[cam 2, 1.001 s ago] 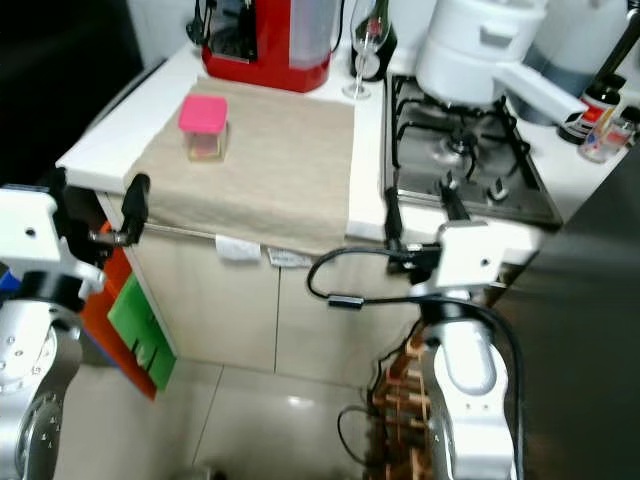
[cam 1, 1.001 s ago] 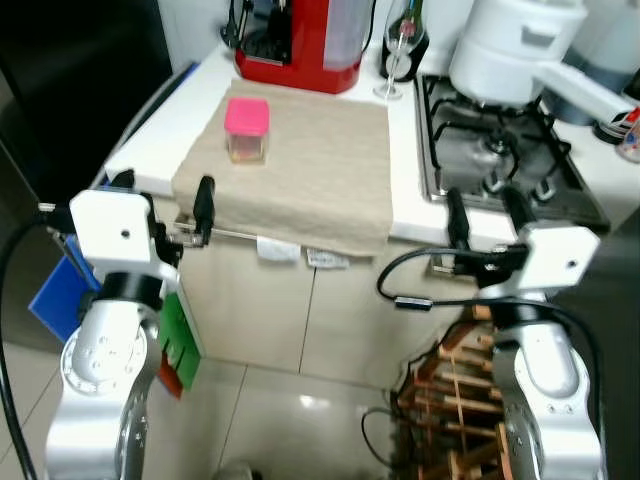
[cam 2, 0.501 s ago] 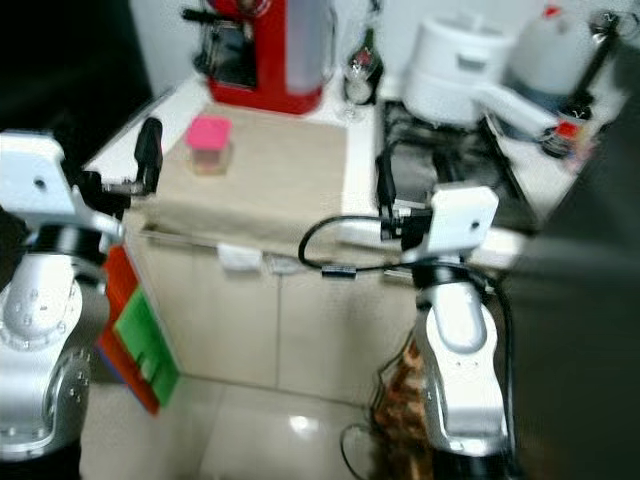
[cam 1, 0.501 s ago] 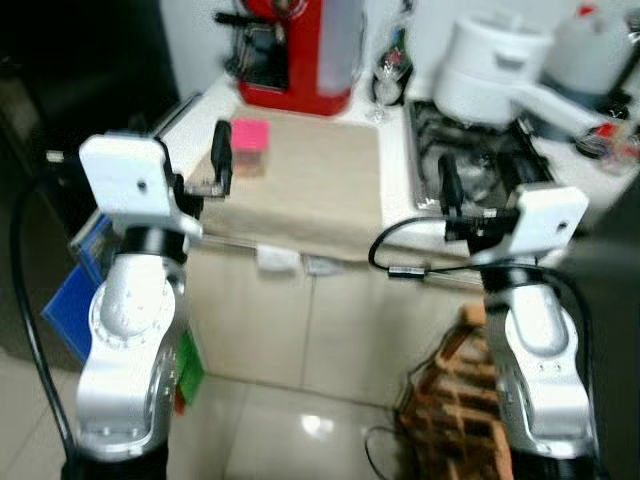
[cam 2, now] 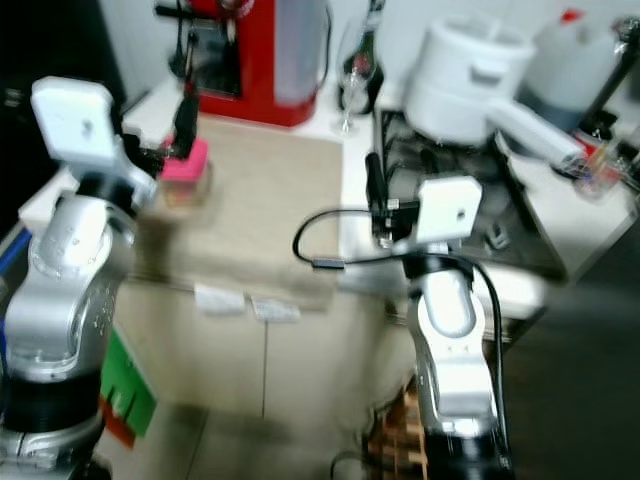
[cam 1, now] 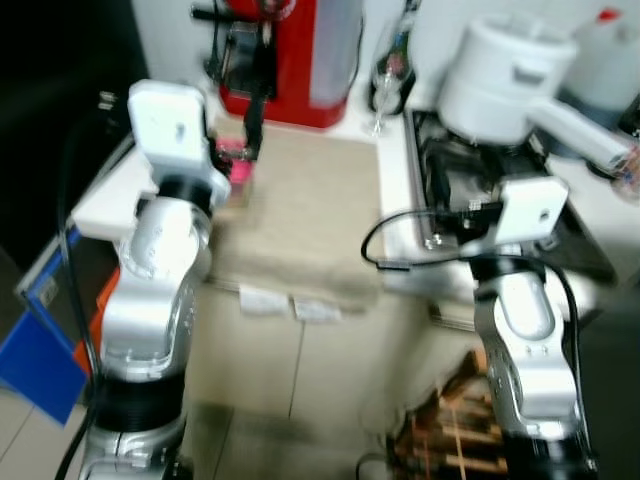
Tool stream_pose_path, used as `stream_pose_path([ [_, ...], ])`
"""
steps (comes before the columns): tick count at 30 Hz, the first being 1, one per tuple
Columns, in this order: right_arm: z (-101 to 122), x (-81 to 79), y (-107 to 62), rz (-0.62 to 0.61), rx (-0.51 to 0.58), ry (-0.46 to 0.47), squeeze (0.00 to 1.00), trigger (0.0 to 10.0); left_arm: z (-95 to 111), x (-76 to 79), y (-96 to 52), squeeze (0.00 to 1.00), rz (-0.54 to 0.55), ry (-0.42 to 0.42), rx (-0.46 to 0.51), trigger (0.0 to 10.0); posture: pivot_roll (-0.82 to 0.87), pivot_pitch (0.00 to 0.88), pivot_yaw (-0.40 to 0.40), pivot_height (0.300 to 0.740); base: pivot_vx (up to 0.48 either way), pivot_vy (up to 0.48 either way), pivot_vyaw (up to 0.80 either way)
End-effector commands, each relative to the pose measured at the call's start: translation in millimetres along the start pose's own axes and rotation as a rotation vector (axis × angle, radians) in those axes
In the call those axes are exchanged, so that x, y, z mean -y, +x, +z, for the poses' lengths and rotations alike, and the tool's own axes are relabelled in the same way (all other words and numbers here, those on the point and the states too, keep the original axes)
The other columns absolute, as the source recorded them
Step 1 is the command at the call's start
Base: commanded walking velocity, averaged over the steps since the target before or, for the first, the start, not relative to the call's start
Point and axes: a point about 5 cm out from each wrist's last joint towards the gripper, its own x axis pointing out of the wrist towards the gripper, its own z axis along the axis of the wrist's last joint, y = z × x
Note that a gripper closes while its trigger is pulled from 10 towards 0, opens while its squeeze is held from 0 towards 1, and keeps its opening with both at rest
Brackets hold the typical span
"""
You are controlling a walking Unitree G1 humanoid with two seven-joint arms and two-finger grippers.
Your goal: Restocking fridge
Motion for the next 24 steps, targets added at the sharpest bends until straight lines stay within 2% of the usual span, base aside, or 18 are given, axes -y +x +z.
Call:
stream_pose_path([
  [1,1,-2.5,0.7,0.012,0.005,0.001,0.00,10.0,-19,0.2,4.7,0.00,0.000,-0.013,-0.115,10.0,-0.01,0.000,-0.069,0.740,0.000,0.000,0.00],
  [2,1,-3.1,1.1,0.014,0.004,0.001,0.00,10.0,-25,0.5,8.5,0.00,0.006,-0.013,-0.157,10.0,-0.02,0.003,-0.064,0.740,0.000,0.000,0.00],
  [3,0,-3.7,1.4,0.015,0.002,0.002,0.00,10.0,-37,5.3,16.4,0.00,0.013,-0.043,-0.245,10.0,-0.02,0.003,-0.064,0.740,0.000,0.000,0.00],
  [4,0,-3.7,1.4,0.015,0.002,0.002,0.00,10.0,-37,5.3,16.4,0.00,0.013,-0.043,-0.245,10.0,-0.02,0.003,-0.064,0.740,0.000,0.000,0.00],
  [5,0,-4.8,1.1,0.018,0.001,0.002,0.00,10.0,-39,13.1,23.4,0.00,-0.003,-0.061,-0.282,10.0,-0.02,0.010,-0.057,0.740,0.000,0.000,0.00],
  [12,0,-7.6,-2.1,0.011,-0.008,0.010,0.00,10.0,-31,40.2,37.4,0.00,-0.088,-0.134,-0.270,10.0,-0.04,0.026,-0.060,0.740,0.000,0.000,0.00],
  [17,0,-6.9,-4.5,0.009,-0.016,0.006,0.00,10.0,-33,45.4,42.0,0.00,-0.084,-0.126,-0.298,10.0,-0.05,0.036,-0.057,0.740,0.000,0.000,0.00],
  [24,-1,-5.6,-6.0,0.005,-0.025,0.005,0.00,10.0,-39,44.9,37.9,0.00,-0.046,-0.074,-0.353,10.0,-0.06,0.041,-0.059,0.740,0.000,0.000,0.00],
])
